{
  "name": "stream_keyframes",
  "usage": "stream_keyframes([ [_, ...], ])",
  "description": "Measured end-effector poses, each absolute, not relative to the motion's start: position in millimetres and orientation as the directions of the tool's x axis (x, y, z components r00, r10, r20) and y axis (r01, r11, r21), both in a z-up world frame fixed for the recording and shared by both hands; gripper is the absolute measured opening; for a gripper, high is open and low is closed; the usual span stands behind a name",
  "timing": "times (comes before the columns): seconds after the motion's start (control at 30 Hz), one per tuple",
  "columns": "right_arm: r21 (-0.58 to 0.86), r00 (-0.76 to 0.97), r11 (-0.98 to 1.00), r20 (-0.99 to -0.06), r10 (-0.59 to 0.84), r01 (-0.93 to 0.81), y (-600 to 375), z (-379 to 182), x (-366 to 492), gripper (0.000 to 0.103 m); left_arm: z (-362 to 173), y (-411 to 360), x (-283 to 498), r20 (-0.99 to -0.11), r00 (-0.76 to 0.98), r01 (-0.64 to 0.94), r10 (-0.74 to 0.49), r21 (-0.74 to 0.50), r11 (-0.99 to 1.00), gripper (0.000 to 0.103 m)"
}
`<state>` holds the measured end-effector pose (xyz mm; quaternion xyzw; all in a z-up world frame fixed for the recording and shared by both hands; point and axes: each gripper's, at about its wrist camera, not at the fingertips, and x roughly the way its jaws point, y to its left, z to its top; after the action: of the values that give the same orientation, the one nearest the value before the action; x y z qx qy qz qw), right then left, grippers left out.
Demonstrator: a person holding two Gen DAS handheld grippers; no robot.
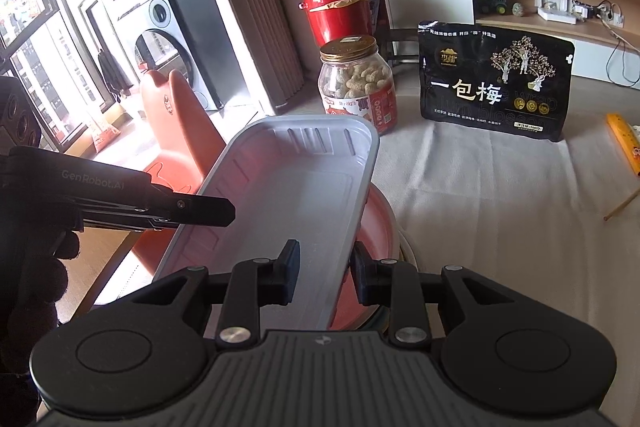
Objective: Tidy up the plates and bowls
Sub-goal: 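Carry the tray onto the bowl stack with the left gripper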
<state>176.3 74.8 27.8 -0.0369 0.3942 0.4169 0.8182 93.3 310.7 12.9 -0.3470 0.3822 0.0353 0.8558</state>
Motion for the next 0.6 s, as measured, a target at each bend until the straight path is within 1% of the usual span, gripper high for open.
stream_keyframes([
  [0.1,0.266,0.347,0.658,-0.679,0.647,-0.704,75,26,180,0.027,14,314,92,-0.677,0.707,-0.335,-0.201,-0.572,0.749,0.021],
  [0.23,0.285,0.352,0.661,-0.666,0.657,-0.695,72,31,186,0.027,25,320,90,-0.649,0.734,-0.322,-0.198,-0.59,0.74,0.021],
  [0.33,0.283,0.363,0.67,-0.665,0.653,-0.686,75,34,195,0.027,27,325,100,-0.665,0.73,-0.353,-0.159,-0.565,0.746,0.021],
  [0.6,0.26,0.369,0.679,-0.68,0.634,-0.687,86,29,208,0.027,16,336,120,-0.689,0.706,-0.373,-0.163,-0.558,0.742,0.021],
])
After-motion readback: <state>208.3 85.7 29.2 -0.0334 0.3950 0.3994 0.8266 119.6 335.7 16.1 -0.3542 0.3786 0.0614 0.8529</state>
